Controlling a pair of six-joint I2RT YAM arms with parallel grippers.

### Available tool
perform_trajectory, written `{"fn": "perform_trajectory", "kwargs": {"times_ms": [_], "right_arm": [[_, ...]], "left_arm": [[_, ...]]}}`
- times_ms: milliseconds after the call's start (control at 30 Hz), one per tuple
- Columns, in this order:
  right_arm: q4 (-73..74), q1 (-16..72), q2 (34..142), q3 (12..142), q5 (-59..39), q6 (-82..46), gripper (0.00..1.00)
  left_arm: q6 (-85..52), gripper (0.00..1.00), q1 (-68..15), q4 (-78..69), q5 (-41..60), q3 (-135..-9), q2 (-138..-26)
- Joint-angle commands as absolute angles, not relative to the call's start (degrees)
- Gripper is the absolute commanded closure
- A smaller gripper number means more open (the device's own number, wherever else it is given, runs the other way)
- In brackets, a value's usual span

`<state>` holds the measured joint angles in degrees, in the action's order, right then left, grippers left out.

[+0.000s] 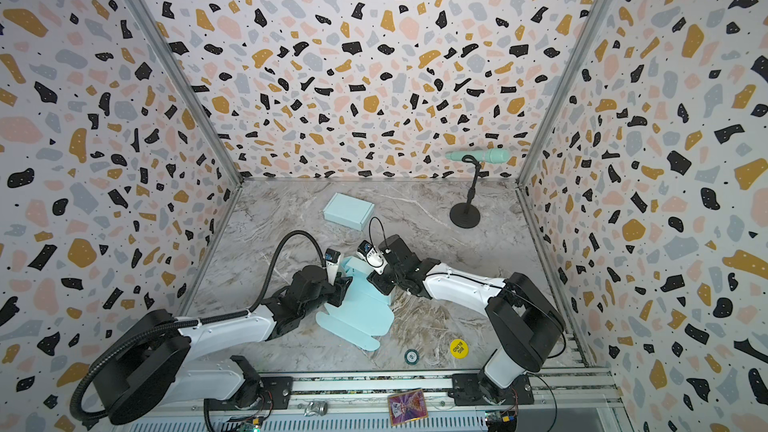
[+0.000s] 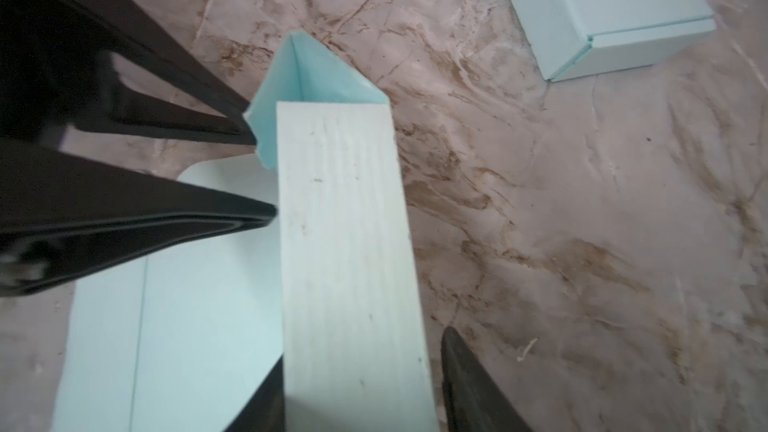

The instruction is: Fold the paper box

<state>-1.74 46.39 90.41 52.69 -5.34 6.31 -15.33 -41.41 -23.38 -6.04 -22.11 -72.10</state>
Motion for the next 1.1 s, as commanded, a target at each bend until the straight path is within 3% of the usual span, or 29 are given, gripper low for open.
{"fn": "perform_trajectory", "kwargs": {"times_ms": [0,167,300,400,733,1067], "right_arm": [[-2.55,46.67,89.95,54.06,2.77,6.12,0.51],[-0.91,47.89,88.13,52.35,9.63,10.03,0.56],[1.11,48.31,86.75,51.01,10.88,12.05,0.58],[1.45,48.43,86.94,50.76,10.81,13.82,0.58],[2.92,52.56,89.10,50.75,16.89,18.90,0.62],[7.08,56.94,90.90,49.17,23.41,25.56,0.66]], "left_arm": [[-16.53,0.57,-41.26,-27.25,-4.31,-18.50,-65.33],[-20.89,0.57,-36.23,-28.12,-3.89,-14.28,-54.80],[-23.44,0.58,-28.65,-30.69,-0.27,-13.66,-53.74],[-22.56,0.58,-24.97,-32.20,2.97,-15.61,-58.74],[-16.75,0.57,-24.51,-42.72,8.64,-19.63,-78.55],[-16.47,0.56,-25.19,-43.91,12.48,-22.45,-83.81]]}}
